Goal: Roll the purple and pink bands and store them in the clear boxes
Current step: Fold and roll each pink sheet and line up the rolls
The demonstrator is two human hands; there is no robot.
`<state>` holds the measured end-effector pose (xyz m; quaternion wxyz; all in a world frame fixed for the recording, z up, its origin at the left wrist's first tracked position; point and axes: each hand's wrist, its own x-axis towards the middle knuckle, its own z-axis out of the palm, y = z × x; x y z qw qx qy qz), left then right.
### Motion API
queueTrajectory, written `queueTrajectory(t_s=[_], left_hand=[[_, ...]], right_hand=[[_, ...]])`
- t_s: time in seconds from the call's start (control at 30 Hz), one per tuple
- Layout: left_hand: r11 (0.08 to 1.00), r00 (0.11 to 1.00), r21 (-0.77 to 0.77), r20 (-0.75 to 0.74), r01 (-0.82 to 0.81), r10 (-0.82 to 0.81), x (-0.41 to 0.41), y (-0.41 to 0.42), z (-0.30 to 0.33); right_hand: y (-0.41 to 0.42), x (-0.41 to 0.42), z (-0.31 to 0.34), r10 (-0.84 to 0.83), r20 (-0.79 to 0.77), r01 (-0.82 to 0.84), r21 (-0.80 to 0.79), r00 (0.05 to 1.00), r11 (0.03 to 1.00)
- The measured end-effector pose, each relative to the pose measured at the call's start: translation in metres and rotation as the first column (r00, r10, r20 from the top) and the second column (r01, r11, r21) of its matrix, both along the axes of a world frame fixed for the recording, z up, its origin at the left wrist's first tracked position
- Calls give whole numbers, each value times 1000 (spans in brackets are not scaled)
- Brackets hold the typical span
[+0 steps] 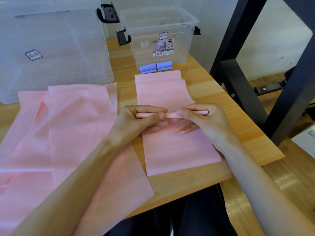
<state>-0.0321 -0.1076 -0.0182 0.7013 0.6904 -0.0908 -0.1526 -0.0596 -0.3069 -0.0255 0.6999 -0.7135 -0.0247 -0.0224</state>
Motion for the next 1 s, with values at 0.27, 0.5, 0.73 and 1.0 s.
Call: queueTrajectory(t_s=[0.27,0.5,0.73,1.0], left_hand=[[1000,1000,21,17,-22,21,0,0,0],[999,999,19,18,-29,29,-2,-1,-1],[1000,1000,4,15,-22,22,-2,-1,0],[999,999,22,14,-49,49,-2,-1,-1]], right_hand=[[0,-1,-1,26,17,-26,5,1000,1000],[0,-1,-1,23,14,-24,10,1000,1000],[0,-1,-2,35,11,-35,3,999,999],[-1,-1,-2,24,18,-25,34,1000,999]])
